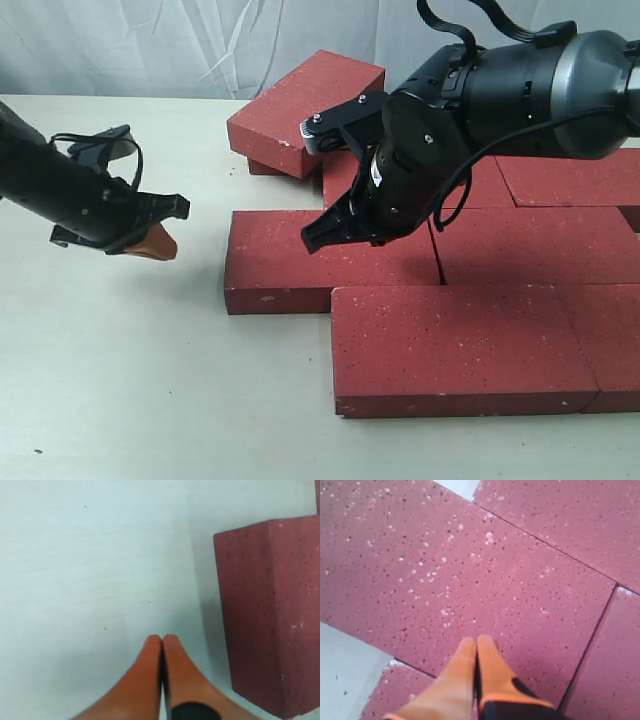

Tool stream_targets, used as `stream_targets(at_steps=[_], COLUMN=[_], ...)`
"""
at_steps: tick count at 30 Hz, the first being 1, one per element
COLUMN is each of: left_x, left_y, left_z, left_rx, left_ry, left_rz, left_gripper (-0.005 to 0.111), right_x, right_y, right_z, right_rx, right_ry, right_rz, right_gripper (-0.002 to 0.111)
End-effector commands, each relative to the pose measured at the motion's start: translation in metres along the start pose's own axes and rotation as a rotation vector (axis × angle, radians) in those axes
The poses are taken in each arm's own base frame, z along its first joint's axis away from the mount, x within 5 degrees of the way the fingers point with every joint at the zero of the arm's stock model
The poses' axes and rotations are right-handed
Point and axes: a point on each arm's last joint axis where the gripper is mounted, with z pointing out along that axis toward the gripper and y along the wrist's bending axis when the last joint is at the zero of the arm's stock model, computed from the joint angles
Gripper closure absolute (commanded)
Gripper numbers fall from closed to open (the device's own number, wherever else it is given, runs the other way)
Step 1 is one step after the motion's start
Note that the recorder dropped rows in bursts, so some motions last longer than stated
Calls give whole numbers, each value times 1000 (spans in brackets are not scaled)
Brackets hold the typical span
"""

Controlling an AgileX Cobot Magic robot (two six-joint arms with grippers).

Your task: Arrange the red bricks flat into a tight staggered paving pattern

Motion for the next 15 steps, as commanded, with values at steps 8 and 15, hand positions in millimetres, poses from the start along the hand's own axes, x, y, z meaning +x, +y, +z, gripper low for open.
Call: stream_targets(at_steps=[8,15], left_x=[-2,-3], left_y=[-18,-31], left_z=[-32,-48], left_rx=[28,42], left_ry=[-65,-111], left_rz=[47,85], left_gripper=[107,107], right_x=[0,0], right_y=[-2,-4], right_z=[-3,-3], right_rx=[1,14], right_ry=[0,1], right_rz=[7,-19], right_gripper=[109,109])
